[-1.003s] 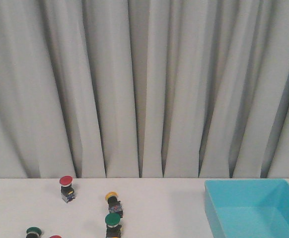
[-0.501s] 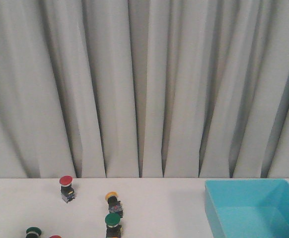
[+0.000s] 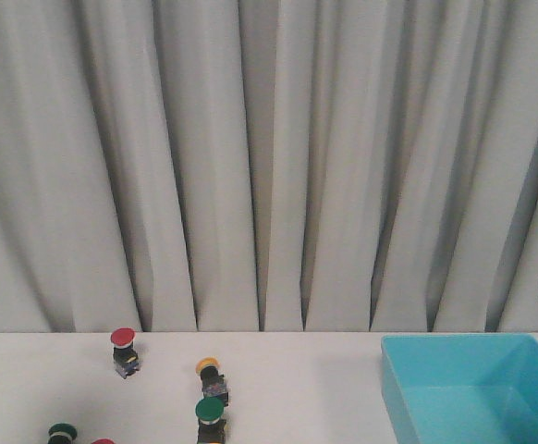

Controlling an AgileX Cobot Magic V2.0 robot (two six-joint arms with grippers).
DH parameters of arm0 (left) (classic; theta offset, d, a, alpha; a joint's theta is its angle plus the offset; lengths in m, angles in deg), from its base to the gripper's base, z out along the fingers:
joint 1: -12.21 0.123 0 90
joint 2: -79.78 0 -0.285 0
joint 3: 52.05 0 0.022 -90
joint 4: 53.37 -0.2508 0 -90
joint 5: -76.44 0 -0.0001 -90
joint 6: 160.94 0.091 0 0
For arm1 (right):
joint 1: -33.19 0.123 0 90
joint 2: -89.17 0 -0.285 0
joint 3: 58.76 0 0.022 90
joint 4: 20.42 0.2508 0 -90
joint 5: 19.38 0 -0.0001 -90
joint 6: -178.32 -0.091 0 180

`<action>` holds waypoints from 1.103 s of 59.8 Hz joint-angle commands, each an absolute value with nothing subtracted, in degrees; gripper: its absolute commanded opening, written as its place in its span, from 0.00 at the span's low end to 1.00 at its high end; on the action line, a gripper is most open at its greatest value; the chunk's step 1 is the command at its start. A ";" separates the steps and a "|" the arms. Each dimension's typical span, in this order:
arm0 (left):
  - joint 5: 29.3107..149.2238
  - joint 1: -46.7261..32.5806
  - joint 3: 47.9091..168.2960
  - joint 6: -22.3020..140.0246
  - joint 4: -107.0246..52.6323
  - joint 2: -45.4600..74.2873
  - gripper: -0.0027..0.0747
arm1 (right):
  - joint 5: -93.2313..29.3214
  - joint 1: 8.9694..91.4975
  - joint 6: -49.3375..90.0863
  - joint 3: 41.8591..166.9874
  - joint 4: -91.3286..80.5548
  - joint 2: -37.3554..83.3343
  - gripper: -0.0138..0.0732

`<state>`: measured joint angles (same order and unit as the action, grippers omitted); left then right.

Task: Pick red and yellow buttons and place in box

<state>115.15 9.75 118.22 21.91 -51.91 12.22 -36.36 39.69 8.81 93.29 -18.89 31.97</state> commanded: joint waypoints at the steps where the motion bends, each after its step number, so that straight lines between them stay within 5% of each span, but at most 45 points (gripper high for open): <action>1: 114.11 9.68 121.29 21.34 -49.68 10.70 0.79 | -32.20 39.82 9.33 95.27 -18.75 32.22 0.87; 24: 124.54 9.68 126.24 34.02 -30.31 -3.72 0.79 | -37.20 39.82 9.13 95.27 -15.56 32.22 0.85; 66: 127.44 4.47 130.97 36.72 -36.99 -28.61 0.79 | -41.38 39.82 9.38 95.27 -12.98 32.22 0.84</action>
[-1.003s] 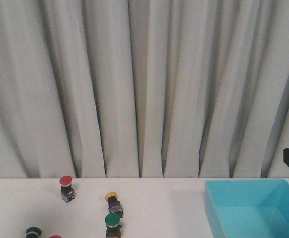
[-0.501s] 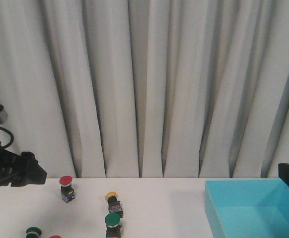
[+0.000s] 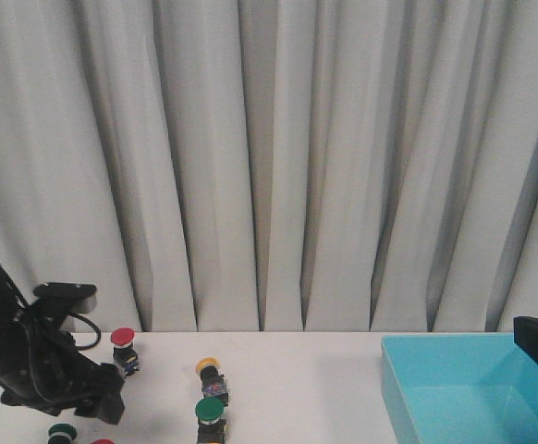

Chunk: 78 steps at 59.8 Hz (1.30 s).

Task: Pick red and yellow buttons and place in box
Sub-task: 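Lower the left gripper over the red-capped button and close on it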

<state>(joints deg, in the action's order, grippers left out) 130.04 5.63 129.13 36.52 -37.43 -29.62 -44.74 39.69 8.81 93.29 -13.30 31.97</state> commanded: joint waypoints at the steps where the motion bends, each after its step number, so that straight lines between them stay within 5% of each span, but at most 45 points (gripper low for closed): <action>1: 127.27 4.39 130.97 36.66 -37.18 -28.81 0.79 | -41.49 39.82 9.38 95.27 -12.98 32.22 0.84; 78: 125.99 3.39 131.90 31.95 -44.19 -41.26 0.79 | -42.50 39.82 9.82 95.27 -12.77 32.22 0.84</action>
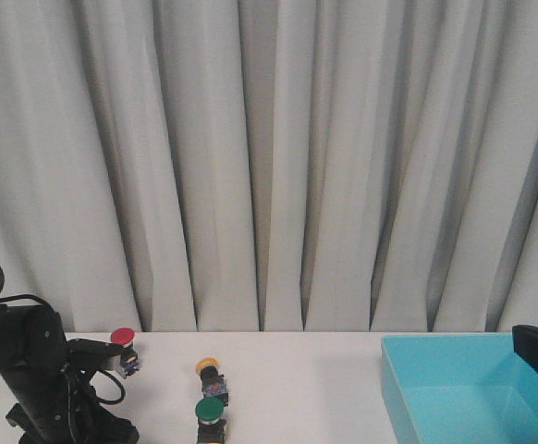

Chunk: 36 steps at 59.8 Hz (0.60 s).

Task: Pick red and yellow buttons and place in box
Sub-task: 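Lower the left gripper over the red-capped button and close on it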

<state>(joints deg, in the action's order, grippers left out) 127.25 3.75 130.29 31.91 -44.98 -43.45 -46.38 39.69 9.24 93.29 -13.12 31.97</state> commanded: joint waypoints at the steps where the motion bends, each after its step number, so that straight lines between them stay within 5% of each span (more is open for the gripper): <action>1: 125.87 3.39 131.90 32.07 -44.19 -41.32 0.79 | -42.50 39.82 9.82 95.27 -12.77 32.22 0.84; 21: 123.36 3.39 131.90 32.40 -43.79 -41.88 0.77 | -42.50 39.82 9.82 95.27 -12.77 32.22 0.84; 36: 123.27 3.39 131.90 32.40 -43.79 -41.88 0.54 | -42.50 39.82 9.82 95.27 -12.77 32.22 0.84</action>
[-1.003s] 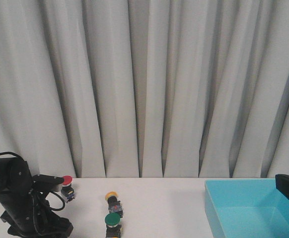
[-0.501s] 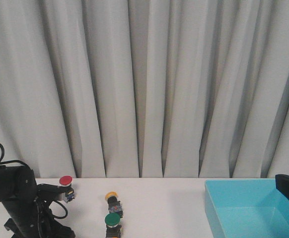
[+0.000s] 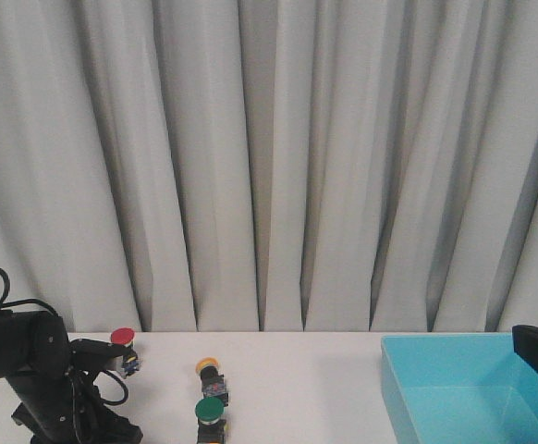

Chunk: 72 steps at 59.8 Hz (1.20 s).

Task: Pick red and yellow buttons and place in box
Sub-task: 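Lower the left gripper over the red-capped button and close on it, then lift the red button and pass it to the right gripper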

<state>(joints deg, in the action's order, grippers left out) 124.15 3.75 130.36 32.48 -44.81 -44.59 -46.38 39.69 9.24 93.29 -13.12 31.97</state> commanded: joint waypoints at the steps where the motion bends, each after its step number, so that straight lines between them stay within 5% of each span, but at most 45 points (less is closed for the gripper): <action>1: 123.34 3.39 131.90 32.40 -43.79 -41.88 0.52 | -42.50 39.82 9.82 95.27 -12.77 32.22 0.84; 13: 123.83 3.39 131.90 32.40 -43.67 -41.88 0.23 | -42.50 39.82 9.82 95.27 -12.77 32.22 0.84; 26: 131.71 3.39 136.92 32.96 -38.48 -40.57 0.03 | -38.34 40.20 11.25 95.27 -12.77 32.22 0.84; 52: 148.14 1.72 154.25 53.20 1.18 -22.65 0.03 | -31.22 61.02 38.04 95.27 -12.58 27.59 0.84; 72: 147.87 -8.61 155.64 54.78 0.78 -15.95 0.03 | -25.41 74.84 41.62 95.27 -13.08 25.09 0.84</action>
